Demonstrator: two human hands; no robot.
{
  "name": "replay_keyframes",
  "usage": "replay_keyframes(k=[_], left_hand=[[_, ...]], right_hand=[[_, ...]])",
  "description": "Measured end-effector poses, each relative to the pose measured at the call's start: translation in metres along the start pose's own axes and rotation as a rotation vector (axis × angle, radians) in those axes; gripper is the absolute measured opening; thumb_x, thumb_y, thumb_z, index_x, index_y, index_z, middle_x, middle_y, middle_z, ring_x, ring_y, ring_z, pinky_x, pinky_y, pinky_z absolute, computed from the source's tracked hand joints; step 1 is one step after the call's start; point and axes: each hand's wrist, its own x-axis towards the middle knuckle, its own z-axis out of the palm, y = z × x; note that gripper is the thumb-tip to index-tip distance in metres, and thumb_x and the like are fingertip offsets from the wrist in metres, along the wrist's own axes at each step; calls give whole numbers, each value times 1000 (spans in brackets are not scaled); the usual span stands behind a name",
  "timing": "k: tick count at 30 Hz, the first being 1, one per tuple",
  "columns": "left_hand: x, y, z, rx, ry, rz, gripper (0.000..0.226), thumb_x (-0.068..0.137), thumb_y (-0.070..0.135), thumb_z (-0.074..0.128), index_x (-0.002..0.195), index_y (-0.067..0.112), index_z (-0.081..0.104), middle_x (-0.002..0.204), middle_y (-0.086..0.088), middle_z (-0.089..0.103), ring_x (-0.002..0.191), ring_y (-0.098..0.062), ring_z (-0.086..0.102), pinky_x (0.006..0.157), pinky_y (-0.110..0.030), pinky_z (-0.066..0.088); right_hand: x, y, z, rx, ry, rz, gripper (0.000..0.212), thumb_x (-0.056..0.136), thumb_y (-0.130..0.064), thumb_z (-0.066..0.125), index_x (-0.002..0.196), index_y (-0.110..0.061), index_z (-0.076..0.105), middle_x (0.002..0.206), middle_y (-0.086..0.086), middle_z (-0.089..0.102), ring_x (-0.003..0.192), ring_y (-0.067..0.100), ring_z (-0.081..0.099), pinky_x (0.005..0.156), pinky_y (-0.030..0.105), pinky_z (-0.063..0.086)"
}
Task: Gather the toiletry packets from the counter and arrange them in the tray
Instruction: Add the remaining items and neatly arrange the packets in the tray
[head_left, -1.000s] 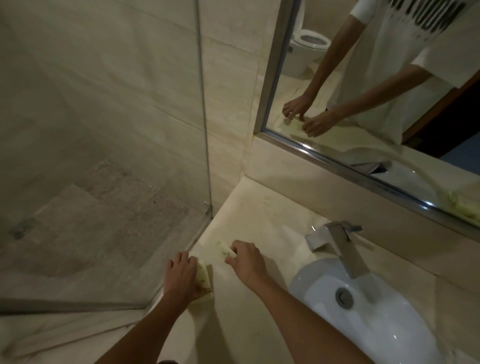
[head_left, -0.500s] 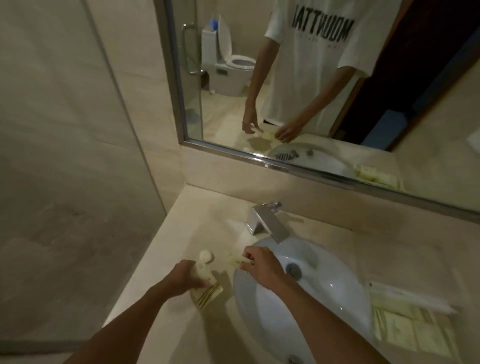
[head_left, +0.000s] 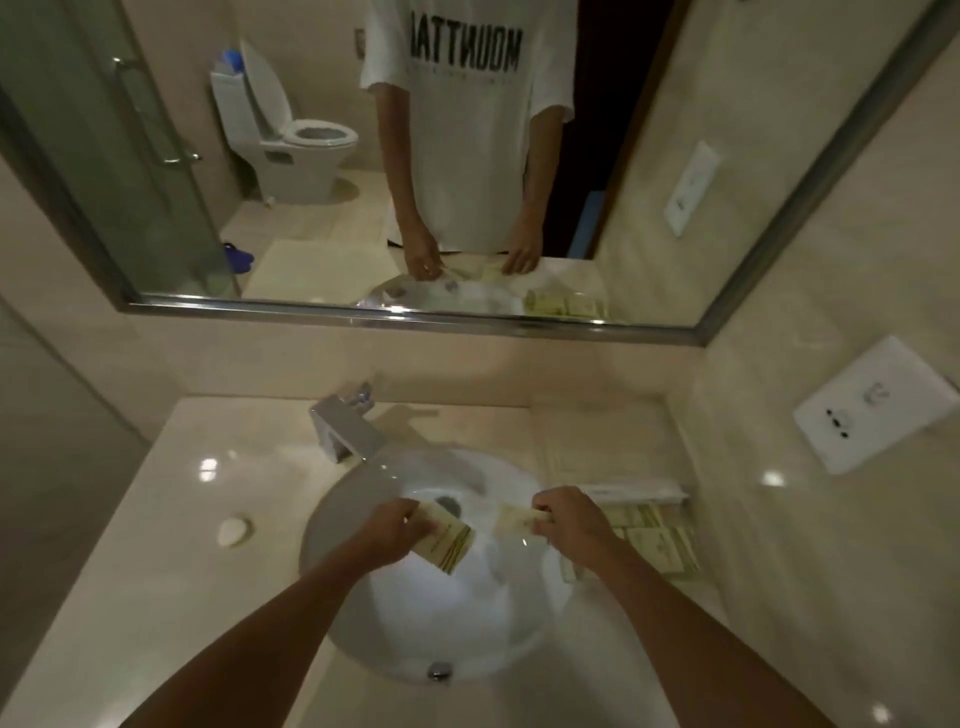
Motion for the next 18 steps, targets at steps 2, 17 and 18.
replay_keyframes(k=[2,17,18], left_hand=[[14,11,20,-20,-2,33,57,81,67,49,66,17,73,64,25,69,60,4,64,53,-12,49],[83,85,106,-23,-77,9,28,82,-4,62,104,7,48,98,-17,59,76,-25,67,52,-31,57],[85,89,109,-20,-87,0,30,82,-4,61,107,7,49,99,-14,58,74,-19,66,50,-23,55]], right_hand=[[-6,37,-7,-36,13,41,10,80,-25,68,72,-21,63,75,1,54,83,25,62,63,25,34],[-20,179,-49,-278,67,142,36,89,-8,51,121,-20,63,122,10,63,115,28,56,101,37,40],[-18,182,-48,-277,36,180,33,91,-8,49,120,-15,62,119,13,62,111,32,57,96,39,44]])
